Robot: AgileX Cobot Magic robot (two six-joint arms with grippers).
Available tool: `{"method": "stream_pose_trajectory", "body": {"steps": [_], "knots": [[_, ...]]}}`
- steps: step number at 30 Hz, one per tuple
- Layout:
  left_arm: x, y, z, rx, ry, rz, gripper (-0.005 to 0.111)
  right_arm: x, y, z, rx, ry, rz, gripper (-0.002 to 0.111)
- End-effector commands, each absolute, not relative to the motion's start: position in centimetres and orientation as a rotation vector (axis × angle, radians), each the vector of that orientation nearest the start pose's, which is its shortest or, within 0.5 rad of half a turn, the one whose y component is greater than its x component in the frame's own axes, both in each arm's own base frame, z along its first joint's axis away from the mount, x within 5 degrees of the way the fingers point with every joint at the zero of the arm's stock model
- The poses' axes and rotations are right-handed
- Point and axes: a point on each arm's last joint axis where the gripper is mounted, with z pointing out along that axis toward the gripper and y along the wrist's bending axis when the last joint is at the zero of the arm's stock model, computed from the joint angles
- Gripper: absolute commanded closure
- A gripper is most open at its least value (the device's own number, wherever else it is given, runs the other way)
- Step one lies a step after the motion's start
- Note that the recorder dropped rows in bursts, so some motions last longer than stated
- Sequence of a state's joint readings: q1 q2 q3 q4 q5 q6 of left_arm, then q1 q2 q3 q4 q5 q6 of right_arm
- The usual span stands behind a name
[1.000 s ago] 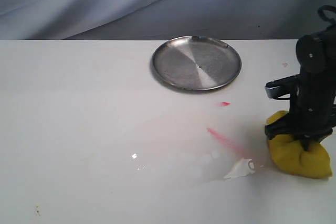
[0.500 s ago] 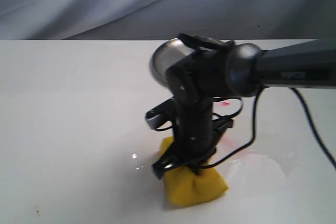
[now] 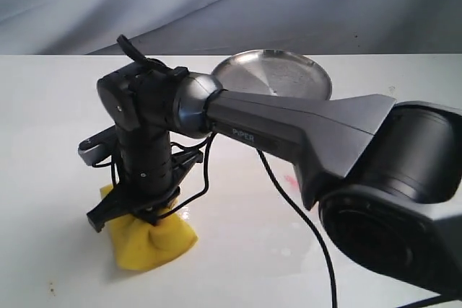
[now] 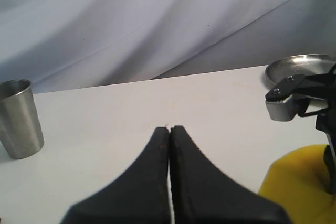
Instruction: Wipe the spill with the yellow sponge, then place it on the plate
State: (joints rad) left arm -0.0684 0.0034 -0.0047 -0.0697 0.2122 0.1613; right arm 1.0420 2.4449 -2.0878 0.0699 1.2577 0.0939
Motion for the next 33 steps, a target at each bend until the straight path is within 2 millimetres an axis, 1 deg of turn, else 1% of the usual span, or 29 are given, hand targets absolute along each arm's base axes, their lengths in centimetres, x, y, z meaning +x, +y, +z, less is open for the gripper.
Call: {"method": "stream_pose_trajectory", "body": {"steps": [1,3,4,5,8,10,11,13,15,18,20,23,25,27,29,32,33], "knots": [[5.6,-0.5,19.5,0.147,1.682,0.006,0.107,29.6,40.3,13.2,-1.26,2.805,0.073,0.108],[5.6,-0.5,19.5,0.147,1.682,0.006,0.107,31.6,38.7,13.2,-1.195,2.833,0.069,0.108],[5.6,-0.5,19.5,0.147,1.682,0.006,0.107,32.0,38.3,13.1,-1.184,2.842,0.065,0.108],[5.6,-0.5,19.5,0.147,1.682,0.006,0.107,32.8,37.3,13.3,-1.148,2.861,0.068,0.108],[5.6,-0.5,19.5,0.147,1.682,0.006,0.107,34.0,34.9,12.9,-1.101,2.913,0.02,0.108],[5.6,-0.5,19.5,0.147,1.682,0.006,0.107,34.5,32.9,12.2,-1.083,2.948,-0.055,0.108],[5.6,-0.5,19.5,0.147,1.682,0.006,0.107,34.7,31.8,11.7,-1.075,2.974,-0.102,0.108],[5.6,-0.5,19.5,0.147,1.682,0.006,0.107,34.9,29.5,11.3,-1.047,3.019,-0.175,0.108],[5.6,-0.5,19.5,0.147,1.682,0.006,0.107,34.8,26.7,10.9,-0.989,3.087,-0.208,0.108],[5.6,-0.5,19.5,0.147,1.682,0.006,0.107,34.7,22.7,10.5,-0.883,3.129,-0.203,0.108],[5.6,-0.5,19.5,0.147,1.682,0.006,0.107,34.7,19.9,10.5,-0.793,3.156,-0.215,0.108],[5.6,-0.5,19.5,0.147,1.682,0.006,0.107,34.5,15.1,10.3,-0.662,3.222,-0.25,0.108],[5.6,-0.5,19.5,0.147,1.682,0.006,0.107,34.1,12.4,10.5,-0.597,3.255,-0.285,0.108],[5.6,-0.5,19.5,0.147,1.682,0.006,0.107,33.2,10.5,10.6,-0.561,3.289,-0.312,0.108],[5.6,-0.5,19.5,0.147,1.682,0.006,0.107,32.1,9.3,10.8,-0.561,3.307,-0.35,0.108],[5.6,-0.5,19.5,0.147,1.682,0.006,0.107,30.4,8.6,11.2,-0.554,3.331,-0.365,0.108],[5.6,-0.5,19.5,0.147,1.682,0.006,0.107,29.5,8.7,11.2,-0.55,3.349,-0.343,0.108]]}}
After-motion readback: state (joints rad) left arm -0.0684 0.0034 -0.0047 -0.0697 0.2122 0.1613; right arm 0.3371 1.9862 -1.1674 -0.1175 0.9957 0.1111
